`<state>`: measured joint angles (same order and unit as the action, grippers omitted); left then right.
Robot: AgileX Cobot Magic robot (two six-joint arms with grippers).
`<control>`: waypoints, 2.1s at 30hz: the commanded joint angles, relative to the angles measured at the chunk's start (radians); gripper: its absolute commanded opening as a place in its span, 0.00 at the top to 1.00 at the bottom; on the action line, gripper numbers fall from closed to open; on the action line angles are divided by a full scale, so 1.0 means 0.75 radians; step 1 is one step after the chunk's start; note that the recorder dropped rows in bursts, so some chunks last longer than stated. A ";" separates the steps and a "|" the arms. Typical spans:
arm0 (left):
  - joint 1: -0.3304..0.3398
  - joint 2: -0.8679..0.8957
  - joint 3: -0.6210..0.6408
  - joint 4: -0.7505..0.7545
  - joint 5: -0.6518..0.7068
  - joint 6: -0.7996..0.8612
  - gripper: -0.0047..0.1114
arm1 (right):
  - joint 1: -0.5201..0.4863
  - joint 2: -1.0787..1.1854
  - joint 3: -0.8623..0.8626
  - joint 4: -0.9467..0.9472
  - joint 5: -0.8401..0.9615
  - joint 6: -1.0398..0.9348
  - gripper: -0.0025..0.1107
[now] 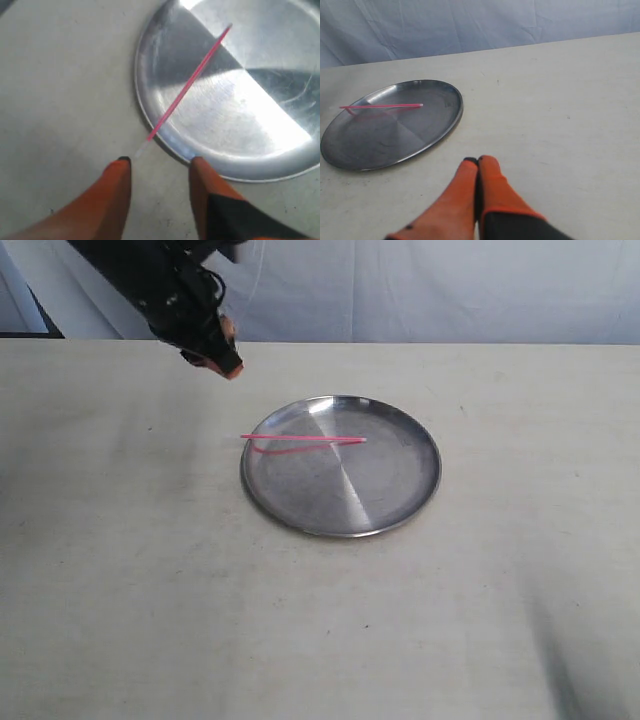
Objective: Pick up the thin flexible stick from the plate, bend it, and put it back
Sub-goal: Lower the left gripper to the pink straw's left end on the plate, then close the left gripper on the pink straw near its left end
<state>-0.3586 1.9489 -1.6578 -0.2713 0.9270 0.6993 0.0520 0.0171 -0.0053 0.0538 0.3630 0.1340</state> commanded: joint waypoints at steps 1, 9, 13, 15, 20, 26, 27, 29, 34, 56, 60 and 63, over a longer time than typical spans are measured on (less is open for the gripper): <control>-0.072 0.120 -0.094 0.076 0.027 -0.008 0.45 | -0.007 -0.007 0.007 0.002 -0.015 -0.005 0.99; -0.209 0.300 -0.217 0.299 -0.060 -0.016 0.43 | -0.007 -0.007 0.007 0.002 -0.015 -0.005 0.99; -0.238 0.380 -0.256 0.295 -0.062 -0.016 0.43 | -0.007 -0.007 0.007 0.002 -0.015 -0.005 0.99; -0.241 0.405 -0.265 0.295 -0.062 -0.016 0.44 | -0.007 -0.007 0.007 0.002 -0.015 -0.005 0.99; -0.244 0.438 -0.296 0.286 0.009 -0.046 0.49 | -0.007 -0.007 0.007 0.002 -0.015 -0.005 0.99; -0.244 0.444 -0.325 0.400 0.102 0.000 0.49 | -0.007 -0.007 0.007 0.007 -0.015 -0.005 0.99; -0.244 0.444 -0.325 0.417 0.081 0.067 0.49 | -0.007 -0.007 0.007 0.009 -0.015 -0.005 0.99; -0.244 0.444 -0.325 0.459 0.049 0.147 0.49 | -0.007 -0.007 0.007 0.009 -0.015 -0.005 0.99; -0.244 0.444 -0.325 0.488 0.004 0.151 0.49 | -0.007 -0.007 0.007 0.009 -0.015 -0.005 0.99; -0.244 0.519 -0.325 0.338 -0.065 0.603 0.49 | -0.007 -0.007 0.007 0.009 -0.015 -0.005 0.99; -0.244 0.544 -0.325 0.338 -0.065 0.566 0.49 | -0.007 -0.007 0.007 0.009 -0.015 -0.005 0.99; -0.244 0.548 -0.325 0.362 -0.062 0.479 0.49 | -0.004 -0.007 0.007 0.008 -0.015 -0.005 0.99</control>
<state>-0.5379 2.3605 -1.8961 -0.0090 0.8818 1.1266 0.0520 0.0171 -0.0053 0.0614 0.3624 0.1340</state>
